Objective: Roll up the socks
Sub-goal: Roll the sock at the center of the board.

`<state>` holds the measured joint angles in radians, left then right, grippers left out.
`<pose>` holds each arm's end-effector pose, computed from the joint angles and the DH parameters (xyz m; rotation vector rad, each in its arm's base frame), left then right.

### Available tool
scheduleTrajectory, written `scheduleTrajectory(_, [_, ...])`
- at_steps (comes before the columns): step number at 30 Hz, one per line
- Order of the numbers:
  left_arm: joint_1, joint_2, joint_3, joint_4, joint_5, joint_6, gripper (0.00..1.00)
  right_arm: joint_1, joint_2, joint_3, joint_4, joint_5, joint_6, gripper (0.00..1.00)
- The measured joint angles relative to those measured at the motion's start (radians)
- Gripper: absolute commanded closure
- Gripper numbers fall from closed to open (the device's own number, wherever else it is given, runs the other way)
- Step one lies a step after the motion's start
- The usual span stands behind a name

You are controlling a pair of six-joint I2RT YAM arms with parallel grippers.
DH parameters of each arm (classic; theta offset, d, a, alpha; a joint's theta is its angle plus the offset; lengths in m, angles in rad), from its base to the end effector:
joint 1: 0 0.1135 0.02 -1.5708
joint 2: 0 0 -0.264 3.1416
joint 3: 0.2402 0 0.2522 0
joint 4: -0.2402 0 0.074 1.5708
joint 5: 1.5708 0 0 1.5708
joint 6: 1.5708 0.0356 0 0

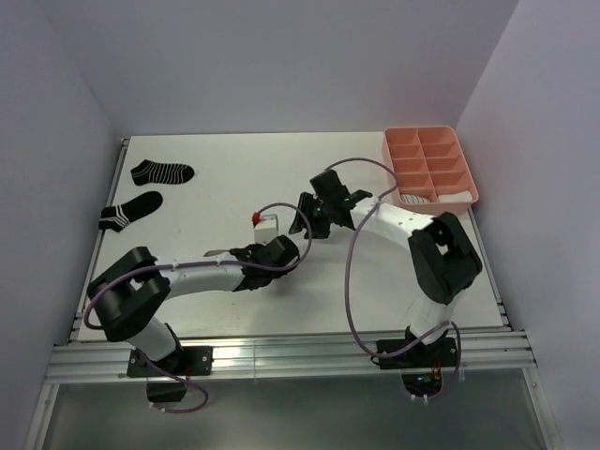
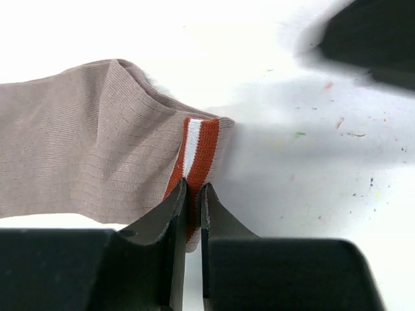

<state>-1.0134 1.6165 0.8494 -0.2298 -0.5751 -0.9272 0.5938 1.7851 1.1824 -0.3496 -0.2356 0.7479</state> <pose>0.1785 -0.2498 0.1632 -0.1037 2.3577 -0.1795 0.3061 0.2167 0.1935 0.1057 2.6918 0.7842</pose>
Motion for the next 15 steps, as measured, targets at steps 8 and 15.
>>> scheduleTrajectory(8, [0.162,-0.207,-0.231,0.151,0.237,-0.106,0.99,-0.023,-0.134,-0.124,0.196,0.003,0.028,0.38])
scheduleTrajectory(15, [0.313,-0.325,-0.395,0.29,0.408,-0.209,0.99,0.007,-0.133,-0.272,0.331,-0.053,0.052,0.37])
